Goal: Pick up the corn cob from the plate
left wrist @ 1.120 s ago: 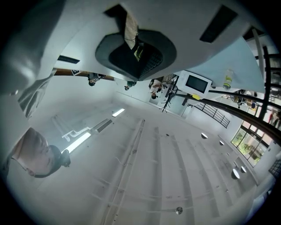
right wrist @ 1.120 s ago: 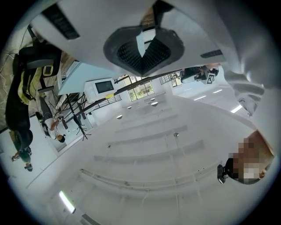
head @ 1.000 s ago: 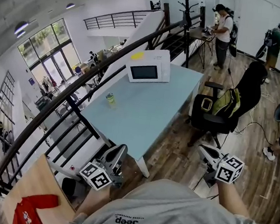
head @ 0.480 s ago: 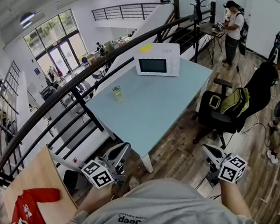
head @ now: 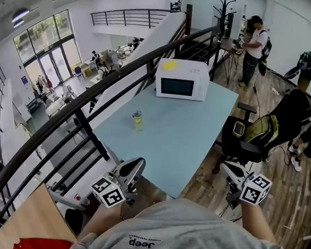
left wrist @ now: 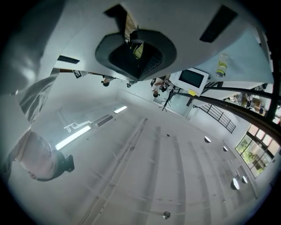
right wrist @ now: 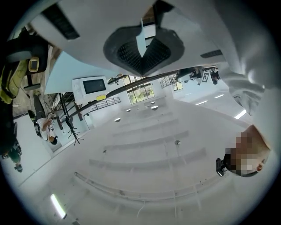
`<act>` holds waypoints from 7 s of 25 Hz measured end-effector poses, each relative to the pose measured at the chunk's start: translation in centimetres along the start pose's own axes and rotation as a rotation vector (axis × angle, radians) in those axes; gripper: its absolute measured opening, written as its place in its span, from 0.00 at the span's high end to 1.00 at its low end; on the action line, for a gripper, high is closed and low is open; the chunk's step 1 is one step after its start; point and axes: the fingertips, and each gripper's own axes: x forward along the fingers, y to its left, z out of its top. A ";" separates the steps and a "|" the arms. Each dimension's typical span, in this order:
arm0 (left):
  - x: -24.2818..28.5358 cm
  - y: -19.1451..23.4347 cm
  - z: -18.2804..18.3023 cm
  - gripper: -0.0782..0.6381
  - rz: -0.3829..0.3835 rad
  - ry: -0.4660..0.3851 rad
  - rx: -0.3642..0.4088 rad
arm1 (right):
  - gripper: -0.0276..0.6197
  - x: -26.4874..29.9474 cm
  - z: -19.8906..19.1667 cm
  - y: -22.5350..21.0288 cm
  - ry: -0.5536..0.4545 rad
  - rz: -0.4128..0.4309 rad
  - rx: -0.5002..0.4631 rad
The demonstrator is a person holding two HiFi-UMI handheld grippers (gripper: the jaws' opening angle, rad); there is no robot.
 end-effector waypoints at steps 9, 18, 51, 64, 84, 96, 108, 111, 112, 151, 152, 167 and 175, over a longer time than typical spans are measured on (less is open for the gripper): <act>-3.7 11.6 5.1 0.87 -0.005 -0.005 -0.041 | 0.93 12.0 0.8 3.2 0.030 -0.022 0.001; -3.3 17.5 5.9 0.87 -0.001 -0.006 -0.076 | 0.93 17.7 1.9 2.2 0.070 -0.040 0.003; 21.7 33.4 12.4 0.87 0.139 0.181 0.122 | 0.93 35.4 14.2 -28.0 0.176 0.027 -0.436; 29.3 48.0 12.0 0.87 0.151 0.249 0.159 | 0.70 57.7 18.9 -36.2 0.606 0.216 -0.969; 36.2 59.8 5.9 0.87 0.136 0.344 0.200 | 0.53 72.4 11.1 -50.8 1.207 0.326 -1.449; 36.7 61.1 3.2 0.87 0.119 0.346 0.147 | 0.47 75.1 8.4 -51.2 1.349 0.414 -1.523; 37.0 60.6 3.0 0.87 0.103 0.312 0.126 | 0.55 74.9 7.6 -51.1 1.455 0.472 -1.539; 36.7 60.4 3.2 0.87 0.110 0.315 0.127 | 0.56 74.6 7.6 -51.1 1.427 0.453 -1.528; 36.6 60.3 3.3 0.87 0.111 0.315 0.129 | 0.57 74.5 7.6 -51.2 1.418 0.441 -1.522; 37.8 41.6 26.9 0.87 0.058 0.090 0.271 | 0.57 56.2 42.2 -31.6 0.409 -0.189 -0.791; 37.8 41.0 27.7 0.87 0.051 0.083 0.273 | 0.57 55.1 42.5 -30.8 0.389 -0.200 -0.769; 37.0 21.5 29.0 0.87 -0.038 0.101 0.247 | 0.57 34.6 42.2 -23.1 0.187 -0.243 -0.502; 32.6 11.0 23.6 0.87 0.099 0.106 0.293 | 0.57 24.6 39.9 -21.8 0.146 -0.117 -0.478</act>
